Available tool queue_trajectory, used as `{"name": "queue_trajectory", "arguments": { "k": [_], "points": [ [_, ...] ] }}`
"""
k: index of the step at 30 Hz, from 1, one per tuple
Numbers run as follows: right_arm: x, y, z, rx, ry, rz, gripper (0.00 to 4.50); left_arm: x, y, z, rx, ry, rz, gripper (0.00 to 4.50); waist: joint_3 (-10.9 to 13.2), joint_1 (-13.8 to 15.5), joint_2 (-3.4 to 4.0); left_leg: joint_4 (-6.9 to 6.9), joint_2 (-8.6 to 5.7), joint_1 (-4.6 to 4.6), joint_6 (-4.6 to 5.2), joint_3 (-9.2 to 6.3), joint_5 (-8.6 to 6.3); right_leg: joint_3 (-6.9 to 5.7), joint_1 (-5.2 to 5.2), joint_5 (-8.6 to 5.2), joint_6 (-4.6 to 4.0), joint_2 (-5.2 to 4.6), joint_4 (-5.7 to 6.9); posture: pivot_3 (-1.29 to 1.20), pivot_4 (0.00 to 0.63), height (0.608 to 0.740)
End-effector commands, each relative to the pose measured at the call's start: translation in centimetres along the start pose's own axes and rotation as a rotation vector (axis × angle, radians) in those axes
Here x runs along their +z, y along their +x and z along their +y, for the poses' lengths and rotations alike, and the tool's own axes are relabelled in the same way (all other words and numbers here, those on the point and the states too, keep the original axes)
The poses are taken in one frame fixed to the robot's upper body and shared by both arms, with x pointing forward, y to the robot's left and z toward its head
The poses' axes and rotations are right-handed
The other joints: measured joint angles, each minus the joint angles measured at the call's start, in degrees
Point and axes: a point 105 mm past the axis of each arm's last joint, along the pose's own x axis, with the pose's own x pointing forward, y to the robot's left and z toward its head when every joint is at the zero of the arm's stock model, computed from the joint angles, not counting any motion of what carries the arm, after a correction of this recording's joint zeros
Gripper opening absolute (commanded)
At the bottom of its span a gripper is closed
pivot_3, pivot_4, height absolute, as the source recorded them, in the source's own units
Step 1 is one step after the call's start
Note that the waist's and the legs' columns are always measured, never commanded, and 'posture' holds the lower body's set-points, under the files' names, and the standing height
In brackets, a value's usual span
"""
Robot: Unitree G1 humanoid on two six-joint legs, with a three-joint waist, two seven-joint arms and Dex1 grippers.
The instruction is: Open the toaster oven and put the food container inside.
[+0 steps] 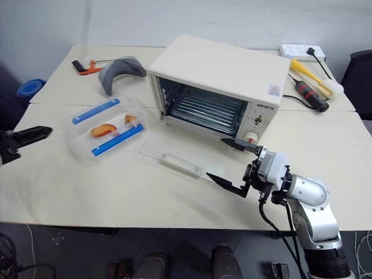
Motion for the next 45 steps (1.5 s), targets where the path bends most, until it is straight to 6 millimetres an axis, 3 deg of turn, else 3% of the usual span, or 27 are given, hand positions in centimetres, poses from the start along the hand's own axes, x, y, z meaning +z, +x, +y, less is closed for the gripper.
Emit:
{"name": "queue_trajectory", "arguments": {
  "k": [1,4,10,11,17,26,31,36,39,45],
  "points": [
    [0.7,0.5,0.5,0.007,-0.022,-0.028,4.50,0.3,1.2,1.9,0.152,-0.033,0.033,4.45,0.0,-0.4,0.00,-0.02,-0.01,0.01,-0.02,-0.05,0.01,0.00,-0.01,0.00,0.00,0.03,0.00,0.00,0.150,0.740],
    [0.9,0.5,0.6,-0.012,-0.022,-0.031,4.50,0.5,2.4,2.7,0.201,-0.050,0.048,4.45,0.0,-1.0,0.00,-0.17,-0.01,0.05,-0.12,-0.05,0.06,0.00,-0.12,0.00,0.00,0.03,0.05,0.00,0.150,0.740],
    [0.9,0.1,0.3,-0.069,-0.030,-0.019,4.50,-0.1,4.3,2.2,0.161,-0.063,0.104,4.45,0.0,-0.7,0.00,-0.13,-0.05,-0.03,-0.15,-0.06,0.08,-0.04,-0.26,0.00,0.00,-0.01,0.15,0.00,0.150,0.740],
    [0.9,0.0,0.2,-0.073,-0.032,-0.018,4.50,-0.2,4.5,2.3,0.163,-0.060,0.108,4.27,0.0,-0.6,0.00,-0.12,-0.06,-0.02,-0.15,-0.06,0.08,-0.04,-0.26,0.00,0.00,-0.02,0.15,0.00,0.150,0.740],
    [0.9,0.1,0.3,-0.094,-0.035,-0.012,4.50,1.3,4.9,3.8,0.214,-0.023,0.047,2.70,0.0,-0.4,0.00,-0.07,-0.06,-0.03,-0.16,-0.04,0.09,-0.05,-0.31,0.00,0.00,-0.02,0.26,0.00,0.150,0.740],
    [0.8,-0.2,0.1,-0.114,-0.048,0.008,4.50,5.4,4.1,2.6,0.156,0.069,-0.067,0.02,0.0,0.3,-0.01,0.00,-0.07,-0.08,-0.16,0.01,0.09,-0.07,-0.42,0.00,0.00,-0.04,0.40,0.00,0.150,0.740],
    [0.5,-1.0,0.0,-0.138,-0.046,0.029,4.50,6.8,3.7,1.5,0.113,0.171,-0.050,0.02,0.0,0.4,-0.01,0.05,-0.10,-0.12,-0.16,0.02,0.09,-0.08,-0.43,0.00,0.00,-0.04,0.44,0.00,0.150,0.740],
    [0.1,-1.7,0.1,-0.162,-0.042,0.039,4.50,6.1,3.8,3.2,0.189,0.177,-0.012,0.02,0.0,0.4,-0.01,0.08,-0.11,-0.11,-0.16,0.02,0.09,-0.08,-0.42,0.00,0.00,-0.03,0.48,0.00,0.150,0.740],
    [-0.1,-2.0,0.5,-0.162,-0.036,0.047,4.50,5.8,3.5,3.4,0.218,0.153,0.004,0.61,0.0,0.3,-0.03,0.09,-0.09,-0.12,-0.16,0.02,0.09,-0.11,-0.48,0.00,0.00,-0.03,0.54,0.00,0.150,0.740],
    [-0.3,-2.2,0.7,-0.153,-0.033,0.047,4.50,4.3,4.0,2.4,0.195,0.051,0.022,2.41,0.0,0.4,-0.03,0.14,-0.10,-0.12,-0.16,0.07,0.09,-0.14,-0.57,0.00,0.00,-0.08,0.69,0.00,0.150,0.740]
  ]
}}
